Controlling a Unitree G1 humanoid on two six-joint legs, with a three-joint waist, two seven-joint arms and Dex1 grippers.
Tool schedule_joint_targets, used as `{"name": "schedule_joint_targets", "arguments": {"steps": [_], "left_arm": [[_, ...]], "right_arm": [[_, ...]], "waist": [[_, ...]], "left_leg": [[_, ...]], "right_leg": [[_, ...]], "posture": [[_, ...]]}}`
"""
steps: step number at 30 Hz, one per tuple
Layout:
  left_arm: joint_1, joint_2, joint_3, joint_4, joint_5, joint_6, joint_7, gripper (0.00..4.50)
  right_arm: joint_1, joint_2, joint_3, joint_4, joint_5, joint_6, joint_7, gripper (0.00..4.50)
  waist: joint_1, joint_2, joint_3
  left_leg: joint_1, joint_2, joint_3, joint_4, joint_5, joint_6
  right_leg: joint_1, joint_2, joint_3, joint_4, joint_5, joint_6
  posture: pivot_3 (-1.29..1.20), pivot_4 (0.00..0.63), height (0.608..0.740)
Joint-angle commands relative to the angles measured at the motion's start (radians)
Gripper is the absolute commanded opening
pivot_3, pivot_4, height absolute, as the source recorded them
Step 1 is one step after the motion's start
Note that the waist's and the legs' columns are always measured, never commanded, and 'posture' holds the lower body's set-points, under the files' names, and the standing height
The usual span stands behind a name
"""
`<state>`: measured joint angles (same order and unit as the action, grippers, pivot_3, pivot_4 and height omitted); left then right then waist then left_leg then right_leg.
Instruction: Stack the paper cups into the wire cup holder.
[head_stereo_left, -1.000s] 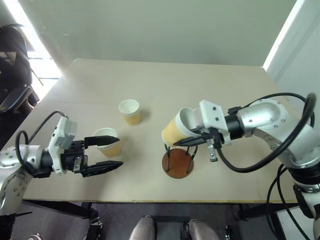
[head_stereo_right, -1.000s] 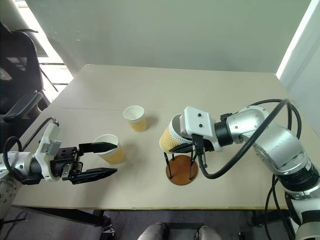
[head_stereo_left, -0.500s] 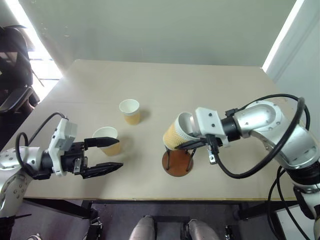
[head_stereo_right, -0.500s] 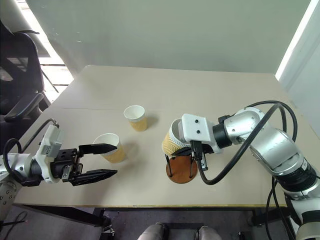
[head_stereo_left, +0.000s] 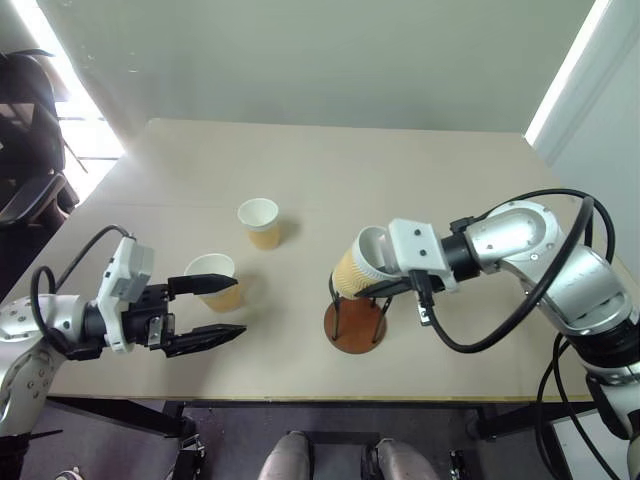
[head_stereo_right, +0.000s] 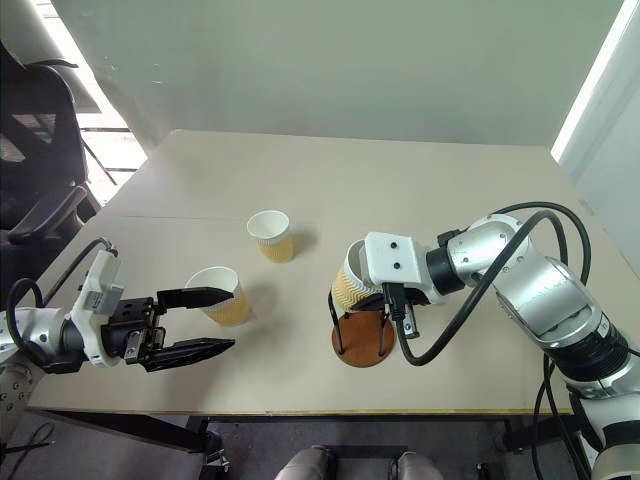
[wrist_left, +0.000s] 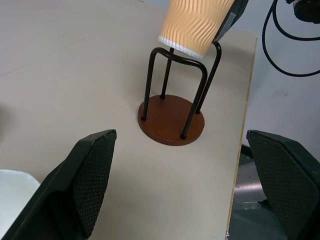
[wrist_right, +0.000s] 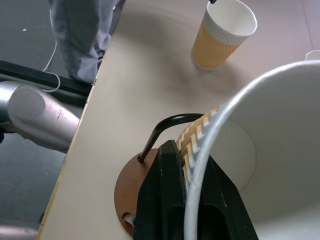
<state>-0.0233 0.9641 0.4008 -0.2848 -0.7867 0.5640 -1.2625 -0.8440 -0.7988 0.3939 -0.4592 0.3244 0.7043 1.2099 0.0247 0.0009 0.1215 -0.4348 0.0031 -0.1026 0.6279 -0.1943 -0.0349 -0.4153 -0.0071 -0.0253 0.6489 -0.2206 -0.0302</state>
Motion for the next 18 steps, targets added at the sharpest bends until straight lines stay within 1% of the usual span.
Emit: {"name": "schedule_joint_targets", "arguments": {"steps": [1, 18], "left_arm": [[-0.003, 0.009, 0.037, -0.028, -0.009, -0.013, 0.001, 4.50], [-0.002, 0.011, 0.039, -0.025, -0.006, -0.014, 0.004, 4.50]], "right_arm": [[-0.013, -0.005, -0.007, -0.022, -0.010, -0.016, 0.012, 0.01], [0.000, -0.006, 0.009, -0.018, -0.057, -0.059, 0.039, 0.01]], "waist": [[0.000, 0.000, 0.000], [0.000, 0.000, 0.000]], "left_leg": [[0.000, 0.000, 0.000, 0.000, 0.000, 0.000], [0.000, 0.000, 0.000, 0.000, 0.000, 0.000]], "right_leg": [[0.000, 0.000, 0.000, 0.000, 0.000, 0.000], [0.000, 0.000, 0.000, 0.000, 0.000, 0.000]], "posture": [[0.00, 0.150, 0.740], [0.00, 0.150, 0.740]]}}
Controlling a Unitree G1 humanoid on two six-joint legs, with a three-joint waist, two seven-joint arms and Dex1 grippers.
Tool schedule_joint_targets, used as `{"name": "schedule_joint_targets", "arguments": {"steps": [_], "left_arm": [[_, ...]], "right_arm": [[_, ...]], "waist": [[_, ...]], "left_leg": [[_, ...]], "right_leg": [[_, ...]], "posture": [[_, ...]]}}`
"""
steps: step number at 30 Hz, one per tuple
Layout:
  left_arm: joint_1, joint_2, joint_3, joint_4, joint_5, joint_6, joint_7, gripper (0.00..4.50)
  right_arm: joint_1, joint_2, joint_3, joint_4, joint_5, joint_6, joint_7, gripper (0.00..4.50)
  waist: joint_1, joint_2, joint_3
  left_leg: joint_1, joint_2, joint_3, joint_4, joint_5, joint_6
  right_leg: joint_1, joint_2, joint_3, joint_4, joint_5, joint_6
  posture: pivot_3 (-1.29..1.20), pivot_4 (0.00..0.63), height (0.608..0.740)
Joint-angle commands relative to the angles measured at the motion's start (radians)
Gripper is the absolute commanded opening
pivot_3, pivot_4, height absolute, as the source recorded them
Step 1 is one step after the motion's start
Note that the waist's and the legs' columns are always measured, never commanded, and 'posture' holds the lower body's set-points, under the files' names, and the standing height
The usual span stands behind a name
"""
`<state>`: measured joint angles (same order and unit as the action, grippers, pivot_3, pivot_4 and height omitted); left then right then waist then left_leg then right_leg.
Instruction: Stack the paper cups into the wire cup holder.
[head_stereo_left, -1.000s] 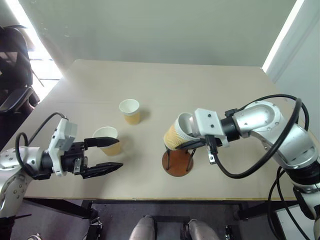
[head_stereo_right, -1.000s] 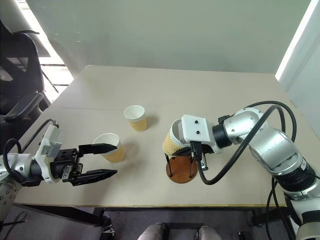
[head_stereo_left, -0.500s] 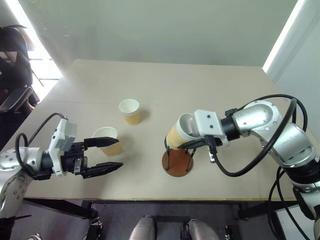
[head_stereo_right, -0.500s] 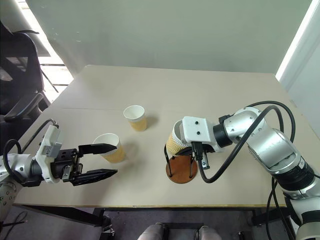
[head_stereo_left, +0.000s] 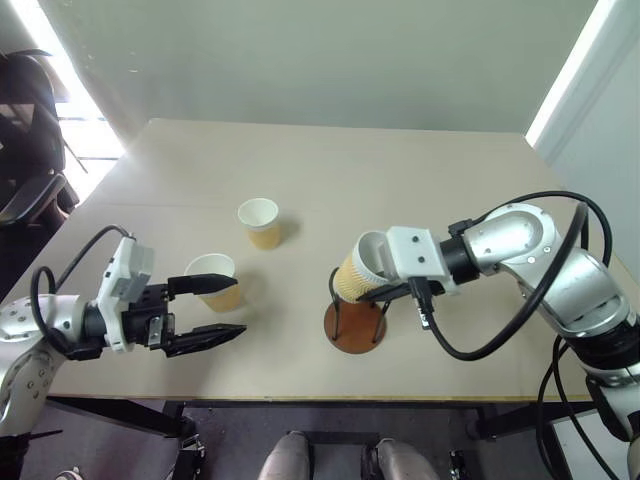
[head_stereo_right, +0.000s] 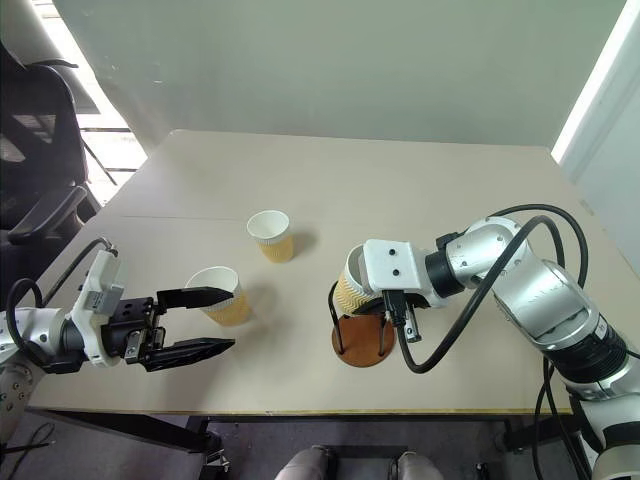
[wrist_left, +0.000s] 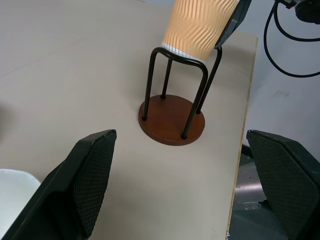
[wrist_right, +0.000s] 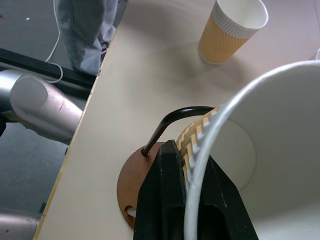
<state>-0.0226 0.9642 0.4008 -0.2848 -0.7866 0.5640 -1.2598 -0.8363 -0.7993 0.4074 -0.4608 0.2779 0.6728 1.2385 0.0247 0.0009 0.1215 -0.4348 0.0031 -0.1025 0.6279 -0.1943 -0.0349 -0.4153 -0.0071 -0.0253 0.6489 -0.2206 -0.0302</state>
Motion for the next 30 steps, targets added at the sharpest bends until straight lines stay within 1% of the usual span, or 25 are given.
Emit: {"name": "schedule_joint_targets", "arguments": {"steps": [1, 9, 10, 11, 13, 17, 20, 23, 26, 29, 30], "left_arm": [[-0.002, 0.011, 0.040, -0.025, -0.005, -0.014, 0.001, 4.50], [0.000, 0.013, 0.049, -0.022, -0.006, -0.018, -0.003, 4.50], [-0.001, 0.013, 0.050, -0.021, -0.006, -0.019, -0.005, 4.50], [-0.002, 0.013, 0.051, -0.020, -0.006, -0.019, -0.005, 4.50], [-0.014, 0.008, 0.059, -0.018, -0.020, -0.017, -0.006, 4.50], [-0.068, -0.005, 0.099, -0.039, -0.133, 0.032, 0.009, 4.50], [-0.089, -0.008, 0.118, -0.048, -0.191, 0.061, 0.017, 4.50], [-0.100, -0.009, 0.135, -0.052, -0.232, 0.082, 0.032, 4.50], [-0.079, 0.001, 0.140, -0.048, -0.226, 0.082, 0.019, 4.50], [-0.082, 0.014, 0.155, -0.035, -0.227, 0.086, 0.017, 4.50], [-0.082, 0.022, 0.160, -0.029, -0.221, 0.085, 0.014, 4.50]], "right_arm": [[-0.008, -0.005, -0.004, -0.014, -0.014, -0.034, 0.013, 0.01], [-0.009, -0.005, -0.004, -0.008, -0.034, -0.067, 0.033, 0.01], [-0.009, -0.004, -0.005, -0.006, -0.035, -0.069, 0.035, 0.42], [-0.010, -0.004, -0.006, -0.005, -0.036, -0.071, 0.036, 0.65], [-0.010, -0.003, -0.007, -0.003, -0.038, -0.073, 0.038, 1.28], [-0.008, -0.003, -0.008, -0.003, -0.042, -0.077, 0.038, 2.63], [-0.006, -0.001, -0.007, 0.000, -0.046, -0.078, 0.037, 3.68], [-0.006, 0.000, -0.009, 0.000, -0.048, -0.077, 0.038, 3.68], [-0.012, -0.001, -0.022, 0.002, -0.039, -0.078, 0.042, 3.68], [-0.041, -0.014, -0.092, 0.023, 0.011, -0.075, 0.062, 3.68], [-0.048, -0.022, -0.139, 0.036, 0.046, -0.074, 0.072, 3.68]], "waist": [[0.000, 0.000, 0.000], [0.000, 0.000, 0.000], [0.000, 0.000, 0.000], [0.000, 0.000, 0.000], [0.000, 0.000, 0.000], [0.001, 0.000, 0.000], [0.000, 0.000, 0.000], [-0.001, 0.000, 0.000], [-0.001, 0.000, 0.000], [-0.001, 0.000, 0.000], [0.000, 0.000, 0.000]], "left_leg": [[0.000, 0.000, 0.000, 0.000, 0.000, 0.000], [0.000, 0.000, 0.000, 0.000, 0.000, 0.000], [0.000, 0.000, 0.000, 0.000, 0.000, 0.000], [0.000, 0.000, 0.000, 0.000, 0.000, 0.000], [0.000, 0.000, 0.000, 0.000, 0.000, 0.000], [0.000, 0.000, 0.000, 0.000, 0.000, 0.000], [0.000, 0.000, 0.000, 0.000, 0.000, 0.000], [0.000, 0.000, 0.000, 0.000, 0.000, 0.000], [0.000, 0.000, 0.000, 0.000, 0.000, -0.001], [0.000, 0.000, 0.000, 0.000, 0.001, 0.000], [0.000, 0.000, 0.000, 0.000, 0.001, 0.000]], "right_leg": [[0.000, 0.000, 0.000, 0.000, 0.000, 0.000], [0.000, 0.000, 0.000, 0.000, 0.000, 0.000], [0.000, 0.000, 0.000, 0.000, 0.000, 0.000], [0.000, 0.000, 0.000, 0.000, 0.000, 0.000], [0.000, 0.000, 0.000, 0.000, 0.000, 0.000], [0.000, 0.000, 0.000, 0.000, 0.000, 0.000], [0.000, 0.000, 0.000, 0.000, 0.000, 0.000], [0.000, 0.000, 0.000, 0.000, 0.000, 0.000], [0.000, 0.000, 0.000, 0.001, 0.000, 0.000], [0.000, 0.000, 0.000, 0.001, 0.000, 0.000], [0.000, 0.000, 0.000, 0.001, 0.000, 0.000]], "posture": [[0.00, 0.150, 0.740], [0.00, 0.150, 0.740], [0.00, 0.150, 0.740], [0.00, 0.150, 0.740], [0.00, 0.150, 0.740], [0.00, 0.150, 0.740], [0.00, 0.150, 0.740], [0.00, 0.150, 0.740], [0.00, 0.150, 0.740], [0.00, 0.150, 0.740], [0.00, 0.150, 0.740]]}}
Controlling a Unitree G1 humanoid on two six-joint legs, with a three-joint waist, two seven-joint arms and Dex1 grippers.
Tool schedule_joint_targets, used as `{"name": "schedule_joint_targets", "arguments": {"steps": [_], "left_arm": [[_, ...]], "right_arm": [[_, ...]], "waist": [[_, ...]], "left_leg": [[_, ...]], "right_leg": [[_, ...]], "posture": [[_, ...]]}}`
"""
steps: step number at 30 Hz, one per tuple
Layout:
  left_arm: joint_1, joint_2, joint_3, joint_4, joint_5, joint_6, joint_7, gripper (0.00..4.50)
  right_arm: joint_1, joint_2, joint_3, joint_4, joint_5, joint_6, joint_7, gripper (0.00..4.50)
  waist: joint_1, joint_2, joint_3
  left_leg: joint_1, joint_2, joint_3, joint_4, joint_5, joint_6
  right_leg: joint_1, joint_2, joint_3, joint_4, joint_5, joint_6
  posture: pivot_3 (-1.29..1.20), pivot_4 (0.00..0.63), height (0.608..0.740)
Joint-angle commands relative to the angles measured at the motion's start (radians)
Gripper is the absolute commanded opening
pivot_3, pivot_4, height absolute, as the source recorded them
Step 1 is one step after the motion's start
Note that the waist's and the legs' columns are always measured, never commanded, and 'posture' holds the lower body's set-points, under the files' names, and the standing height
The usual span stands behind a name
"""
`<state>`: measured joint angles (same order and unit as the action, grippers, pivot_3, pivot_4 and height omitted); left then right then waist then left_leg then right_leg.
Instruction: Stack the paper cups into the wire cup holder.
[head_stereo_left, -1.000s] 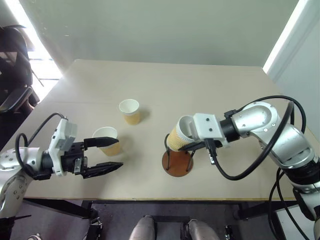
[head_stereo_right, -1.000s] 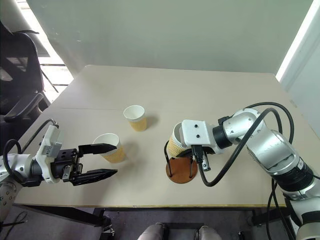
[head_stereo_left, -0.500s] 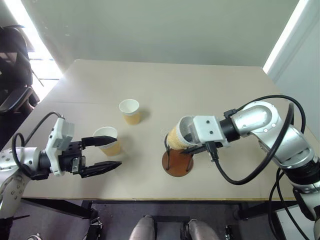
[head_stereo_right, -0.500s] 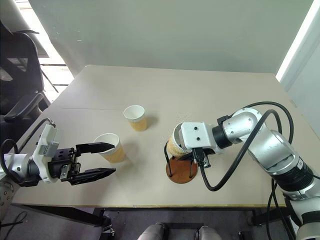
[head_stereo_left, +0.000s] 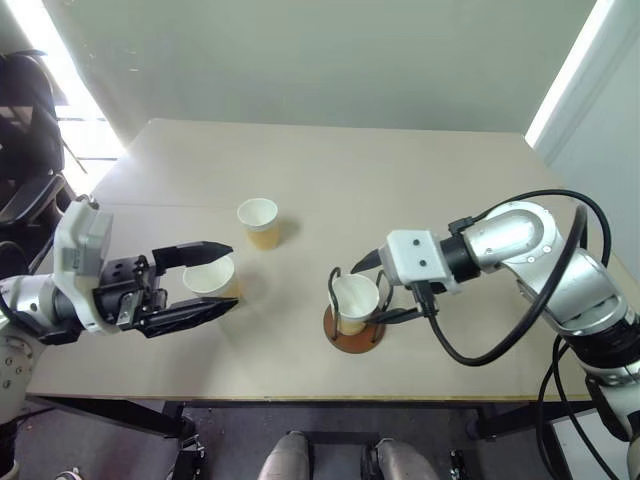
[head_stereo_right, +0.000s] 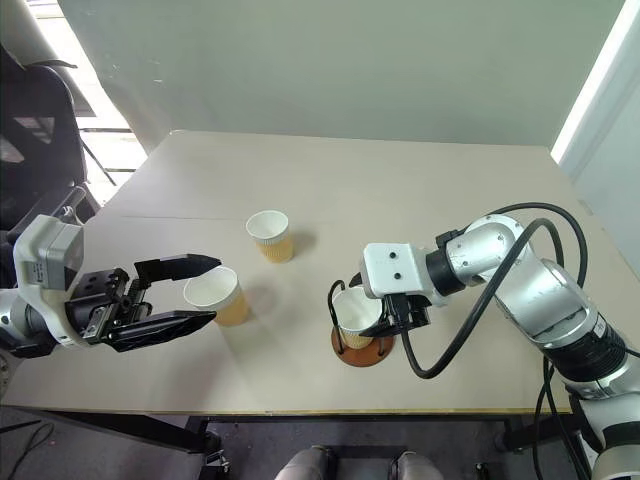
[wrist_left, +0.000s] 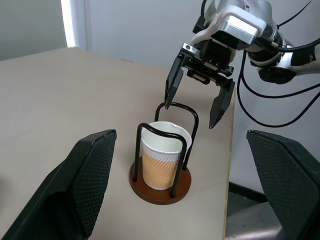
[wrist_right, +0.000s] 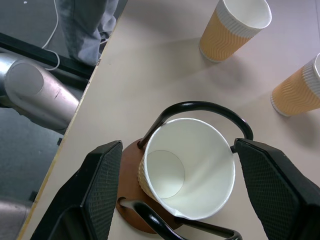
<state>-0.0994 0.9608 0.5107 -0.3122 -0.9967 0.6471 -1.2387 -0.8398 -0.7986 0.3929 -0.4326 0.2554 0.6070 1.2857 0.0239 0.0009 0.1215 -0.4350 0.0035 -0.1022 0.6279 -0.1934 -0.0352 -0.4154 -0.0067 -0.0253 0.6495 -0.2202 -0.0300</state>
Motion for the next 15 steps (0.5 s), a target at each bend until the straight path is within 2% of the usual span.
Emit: {"name": "schedule_joint_targets", "arguments": {"steps": [1, 7, 12, 15], "left_arm": [[-0.004, 0.035, 0.058, 0.007, -0.004, 0.002, -0.012, 4.50], [0.028, 0.122, 0.106, 0.088, 0.100, -0.022, -0.042, 4.50], [0.116, 0.272, 0.067, 0.176, 0.275, -0.051, -0.132, 4.50], [0.115, 0.317, 0.026, 0.202, 0.305, -0.056, -0.176, 4.50]], "right_arm": [[-0.050, -0.026, -0.187, 0.023, 0.120, 0.002, 0.032, 3.68], [-0.038, -0.068, -0.499, 0.106, 0.316, 0.089, -0.029, 3.68], [-0.044, -0.021, -0.621, 0.050, 0.520, 0.207, -0.139, 3.68], [-0.036, 0.020, -0.645, 0.015, 0.642, 0.241, -0.175, 3.68]], "waist": [[0.001, 0.000, 0.000], [0.004, 0.000, 0.000], [-0.005, 0.000, 0.000], [-0.008, 0.000, 0.000]], "left_leg": [[0.000, 0.000, 0.000, 0.000, 0.000, 0.000], [0.000, 0.000, 0.000, 0.000, 0.001, 0.000], [0.000, 0.001, 0.000, -0.001, 0.000, -0.002], [0.000, 0.002, 0.000, -0.001, -0.001, -0.003]], "right_leg": [[0.000, 0.000, 0.000, 0.000, 0.000, 0.000], [0.000, 0.000, 0.000, -0.001, 0.000, 0.000], [0.000, 0.001, 0.000, -0.001, -0.001, -0.001], [-0.001, 0.002, 0.001, -0.001, -0.002, -0.001]], "posture": [[0.00, 0.150, 0.740], [0.00, 0.150, 0.740], [0.00, 0.150, 0.740], [0.00, 0.150, 0.740]]}}
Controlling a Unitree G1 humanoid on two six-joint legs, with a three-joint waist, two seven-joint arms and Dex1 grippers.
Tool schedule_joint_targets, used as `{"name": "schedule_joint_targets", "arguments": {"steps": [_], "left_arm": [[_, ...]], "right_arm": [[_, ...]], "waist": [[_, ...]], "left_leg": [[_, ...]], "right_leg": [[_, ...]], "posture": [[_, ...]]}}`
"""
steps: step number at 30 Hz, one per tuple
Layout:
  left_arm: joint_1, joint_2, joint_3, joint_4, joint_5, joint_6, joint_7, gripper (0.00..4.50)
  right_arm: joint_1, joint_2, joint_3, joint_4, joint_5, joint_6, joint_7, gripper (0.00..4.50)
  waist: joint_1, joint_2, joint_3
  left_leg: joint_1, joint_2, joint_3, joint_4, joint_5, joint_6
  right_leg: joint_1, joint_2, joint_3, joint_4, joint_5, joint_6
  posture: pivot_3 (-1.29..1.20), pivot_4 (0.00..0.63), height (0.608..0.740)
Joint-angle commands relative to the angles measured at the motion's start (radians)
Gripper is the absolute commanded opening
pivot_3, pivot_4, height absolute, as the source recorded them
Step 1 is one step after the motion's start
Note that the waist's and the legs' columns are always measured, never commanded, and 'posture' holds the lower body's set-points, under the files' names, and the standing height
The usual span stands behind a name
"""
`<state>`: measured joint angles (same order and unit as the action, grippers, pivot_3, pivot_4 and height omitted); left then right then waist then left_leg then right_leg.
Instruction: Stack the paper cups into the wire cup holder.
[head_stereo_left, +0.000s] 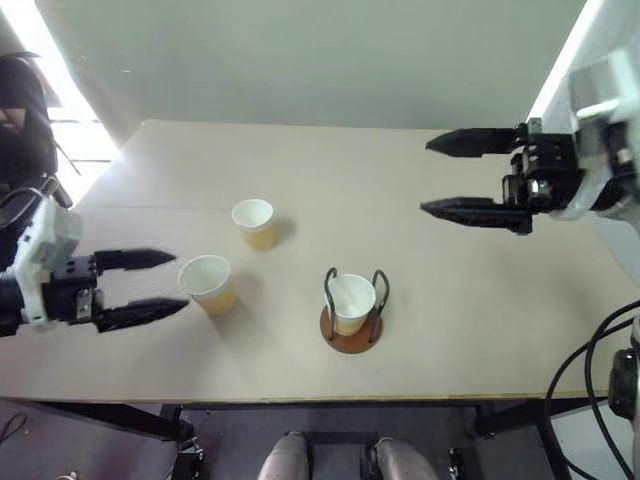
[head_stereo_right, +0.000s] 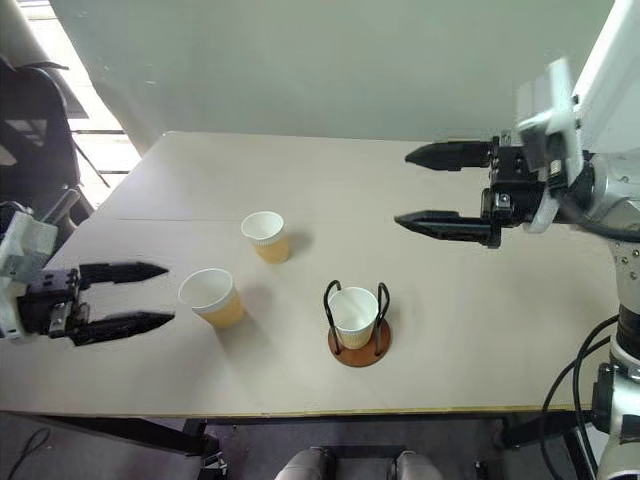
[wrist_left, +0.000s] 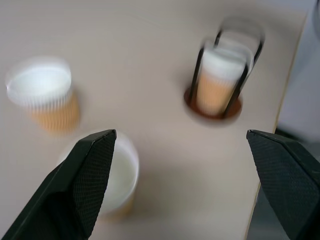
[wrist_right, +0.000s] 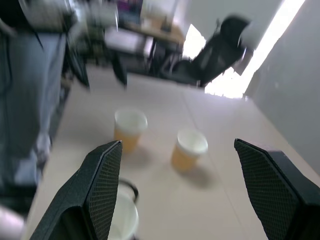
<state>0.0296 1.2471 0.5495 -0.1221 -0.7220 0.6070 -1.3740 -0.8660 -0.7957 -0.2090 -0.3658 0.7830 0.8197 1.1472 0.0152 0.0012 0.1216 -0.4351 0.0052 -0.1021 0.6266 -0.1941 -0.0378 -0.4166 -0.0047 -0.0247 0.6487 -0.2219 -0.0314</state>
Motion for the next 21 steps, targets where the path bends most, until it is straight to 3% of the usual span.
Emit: {"name": "schedule_joint_targets", "arguments": {"steps": [1, 11, 16, 21], "left_arm": [[-0.018, 0.046, -0.042, 0.025, 0.062, -0.042, -0.053, 4.50], [-0.259, 0.053, -0.316, 0.191, 0.268, -0.229, -0.068, 4.50], [-0.361, 0.047, -0.342, 0.212, 0.231, -0.200, -0.131, 4.50], [-0.399, 0.033, -0.416, 0.251, 0.312, -0.273, -0.157, 4.50]], "right_arm": [[0.000, 0.020, -0.036, -0.064, 0.126, 0.028, -0.043, 3.68], [0.071, 0.016, 0.004, -0.132, 0.204, 0.018, -0.082, 3.68], [0.076, 0.023, 0.024, -0.140, 0.202, 0.008, -0.104, 3.68], [0.083, 0.022, 0.039, -0.137, 0.196, -0.006, -0.109, 3.68]], "waist": [[0.001, 0.000, 0.000], [0.015, -0.001, 0.000], [0.012, -0.001, -0.001], [0.009, -0.001, 0.000]], "left_leg": [[0.000, 0.000, 0.000, 0.000, 0.000, 0.000], [-0.004, 0.000, -0.001, 0.000, -0.002, 0.000], [-0.003, -0.001, -0.001, 0.000, -0.002, -0.001], [-0.003, 0.000, -0.001, 0.000, -0.004, -0.002]], "right_leg": [[-0.001, 0.000, 0.000, 0.000, 0.000, 0.000], [-0.002, -0.001, 0.000, 0.000, -0.001, 0.000], [-0.003, -0.001, 0.000, 0.000, 0.000, -0.001], [-0.003, -0.001, 0.000, 0.000, 0.000, 0.000]], "posture": [[0.00, 0.150, 0.740], [0.00, 0.150, 0.740], [0.00, 0.150, 0.740], [0.00, 0.150, 0.740]]}}
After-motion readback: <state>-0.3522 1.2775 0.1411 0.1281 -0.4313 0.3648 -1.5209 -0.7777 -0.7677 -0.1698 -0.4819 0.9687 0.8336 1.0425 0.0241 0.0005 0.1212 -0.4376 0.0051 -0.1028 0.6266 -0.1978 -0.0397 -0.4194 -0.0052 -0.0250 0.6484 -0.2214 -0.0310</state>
